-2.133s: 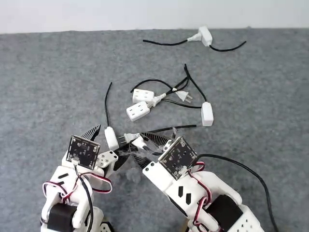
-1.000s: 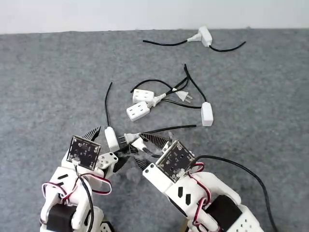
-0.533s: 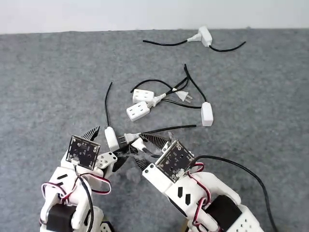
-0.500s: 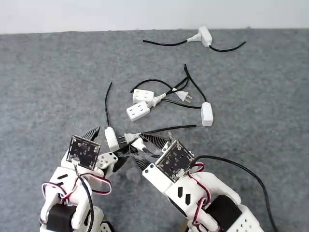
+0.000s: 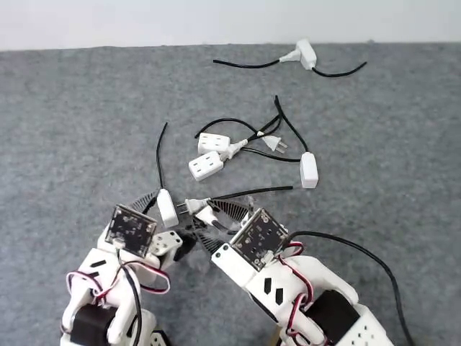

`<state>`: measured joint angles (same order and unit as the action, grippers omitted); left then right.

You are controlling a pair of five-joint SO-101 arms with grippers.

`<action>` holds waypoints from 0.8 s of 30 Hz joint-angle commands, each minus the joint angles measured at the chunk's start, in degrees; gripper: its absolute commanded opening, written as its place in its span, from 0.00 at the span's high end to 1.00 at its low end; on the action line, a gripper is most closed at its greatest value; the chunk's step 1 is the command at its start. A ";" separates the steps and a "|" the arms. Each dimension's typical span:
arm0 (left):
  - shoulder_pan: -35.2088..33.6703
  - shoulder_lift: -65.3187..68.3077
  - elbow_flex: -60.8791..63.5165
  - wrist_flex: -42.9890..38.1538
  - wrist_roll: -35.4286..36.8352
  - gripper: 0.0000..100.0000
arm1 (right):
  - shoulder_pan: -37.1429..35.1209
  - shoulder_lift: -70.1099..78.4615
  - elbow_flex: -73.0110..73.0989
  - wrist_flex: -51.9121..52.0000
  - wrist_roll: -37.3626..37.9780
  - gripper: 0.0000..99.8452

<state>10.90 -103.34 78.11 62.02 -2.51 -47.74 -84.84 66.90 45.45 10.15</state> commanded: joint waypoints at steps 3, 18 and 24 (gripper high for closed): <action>-5.45 -1.14 -3.91 -1.41 0.00 0.65 | -0.48 -0.57 -0.53 0.75 0.70 0.99; -5.45 -1.14 -2.68 -1.76 -0.09 0.65 | -0.13 -0.57 -0.44 0.75 0.88 0.99; -5.89 -1.05 7.78 -12.92 -0.35 0.65 | 4.97 0.13 -2.11 0.04 0.70 0.99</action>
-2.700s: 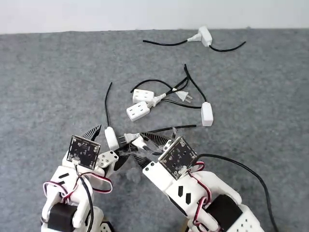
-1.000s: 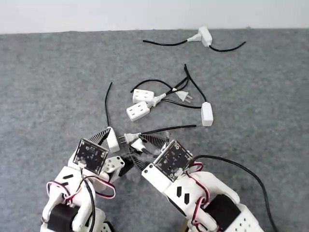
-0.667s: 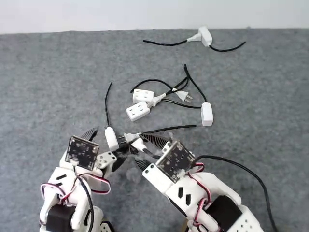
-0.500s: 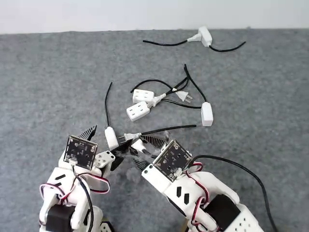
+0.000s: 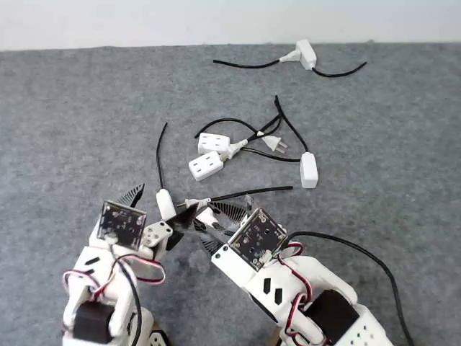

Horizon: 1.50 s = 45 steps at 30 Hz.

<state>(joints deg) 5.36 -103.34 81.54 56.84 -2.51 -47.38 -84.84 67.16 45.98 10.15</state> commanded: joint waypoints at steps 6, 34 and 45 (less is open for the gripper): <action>-2.37 -1.05 5.93 -9.76 -0.44 0.65 | 13.32 5.23 -6.42 -0.75 -0.35 0.99; -22.51 -0.97 10.24 -21.80 10.46 0.65 | 9.54 81.98 -37.89 -27.47 -24.44 0.99; -22.59 -0.97 10.51 -23.12 10.37 0.65 | 10.24 95.60 -52.84 -21.41 -31.74 0.99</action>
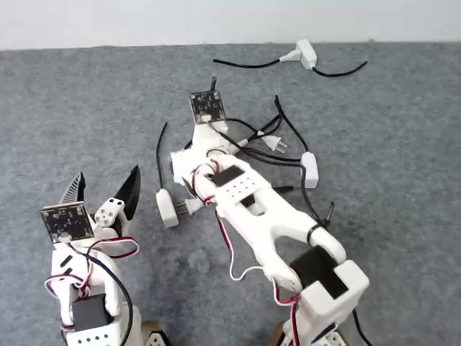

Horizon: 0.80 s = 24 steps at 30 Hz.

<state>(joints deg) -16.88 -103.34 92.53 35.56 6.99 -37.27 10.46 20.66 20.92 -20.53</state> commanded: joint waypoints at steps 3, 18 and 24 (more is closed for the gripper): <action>-0.35 -0.97 -0.48 -1.85 0.88 0.65 | 0.66 0.22 -7.47 4.97 -2.11 0.99; -0.35 -0.97 -0.40 -1.76 0.70 0.65 | 2.07 -1.10 -13.80 20.79 -7.30 0.99; -0.35 -0.97 -0.31 -1.76 0.62 0.65 | 5.32 -0.13 -10.29 14.20 -7.38 0.99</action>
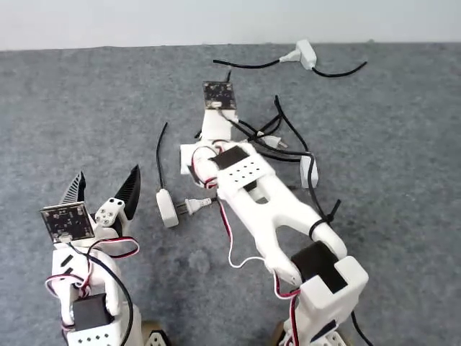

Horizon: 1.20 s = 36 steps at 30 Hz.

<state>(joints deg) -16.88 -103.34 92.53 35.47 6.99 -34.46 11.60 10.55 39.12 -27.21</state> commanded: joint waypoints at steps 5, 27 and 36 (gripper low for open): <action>-0.35 -0.97 -0.31 -1.67 0.62 0.65 | 4.97 -1.01 -0.35 -5.58 -0.70 0.99; 0.00 -0.97 -0.31 -1.67 0.62 0.65 | 1.63 2.86 5.54 -19.03 1.67 0.99; 0.00 -0.97 -0.40 -1.49 0.62 0.65 | -5.32 -11.21 5.01 -17.63 18.90 0.99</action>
<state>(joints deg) -16.88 -103.34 92.53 35.47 7.08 -37.45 10.64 18.46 21.01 -13.49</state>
